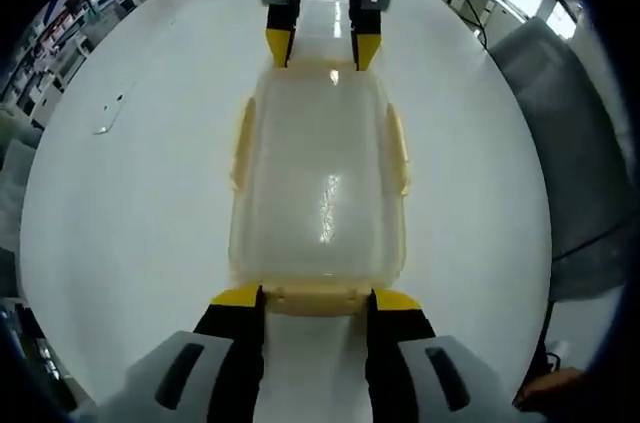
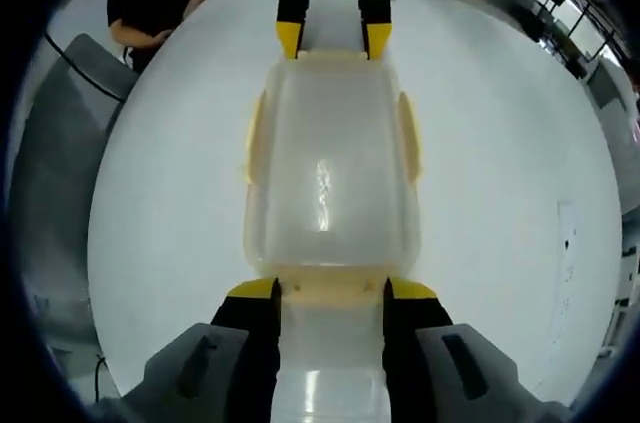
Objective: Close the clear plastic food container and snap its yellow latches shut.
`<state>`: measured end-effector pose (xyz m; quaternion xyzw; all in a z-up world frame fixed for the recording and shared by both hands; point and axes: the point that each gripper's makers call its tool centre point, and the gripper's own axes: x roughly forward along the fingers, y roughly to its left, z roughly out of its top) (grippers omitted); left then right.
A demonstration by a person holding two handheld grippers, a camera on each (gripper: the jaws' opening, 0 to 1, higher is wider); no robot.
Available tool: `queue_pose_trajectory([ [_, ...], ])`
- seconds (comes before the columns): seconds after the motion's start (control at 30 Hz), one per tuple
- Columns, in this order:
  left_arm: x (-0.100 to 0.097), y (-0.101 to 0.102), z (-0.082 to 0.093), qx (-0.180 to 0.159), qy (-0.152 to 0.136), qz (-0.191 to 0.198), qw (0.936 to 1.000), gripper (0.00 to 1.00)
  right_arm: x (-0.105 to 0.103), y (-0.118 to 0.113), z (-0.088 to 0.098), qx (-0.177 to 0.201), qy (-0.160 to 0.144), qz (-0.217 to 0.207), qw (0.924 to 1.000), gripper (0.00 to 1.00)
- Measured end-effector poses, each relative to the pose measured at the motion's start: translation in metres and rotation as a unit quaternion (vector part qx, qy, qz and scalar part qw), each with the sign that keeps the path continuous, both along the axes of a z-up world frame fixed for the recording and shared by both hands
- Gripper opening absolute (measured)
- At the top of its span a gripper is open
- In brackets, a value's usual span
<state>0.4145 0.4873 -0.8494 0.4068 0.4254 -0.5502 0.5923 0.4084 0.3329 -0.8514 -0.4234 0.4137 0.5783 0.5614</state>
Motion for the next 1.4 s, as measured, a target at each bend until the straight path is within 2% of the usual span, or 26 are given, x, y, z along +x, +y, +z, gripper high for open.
queue_pose_trajectory([
  [0.43,-0.001,0.001,0.001,0.007,0.000,0.003,1.0000,0.34,0.000,-0.002,0.000,-0.006,0.000,-0.003,1.0000,0.36],
  [0.73,-0.001,0.002,0.001,0.018,0.000,-0.001,0.9998,0.33,0.003,-0.002,0.001,0.012,0.001,-0.003,0.9999,0.36],
  [1.0,-0.001,0.003,0.002,0.020,0.000,-0.001,0.9998,0.33,0.004,0.000,0.001,0.014,0.000,-0.003,0.9999,0.36],
  [1.13,-0.002,0.002,0.003,0.038,-0.002,-0.001,0.9993,0.32,0.004,0.000,0.001,0.015,0.000,-0.003,0.9999,0.36],
  [1.3,-0.004,-0.001,0.015,0.037,-0.001,0.000,0.9993,0.32,0.002,-0.006,0.006,0.022,0.007,-0.001,0.9997,0.36],
  [1.4,0.000,-0.001,0.026,0.041,-0.010,0.000,0.9991,0.32,0.005,-0.005,0.017,0.039,0.003,-0.006,0.9992,0.36],
])
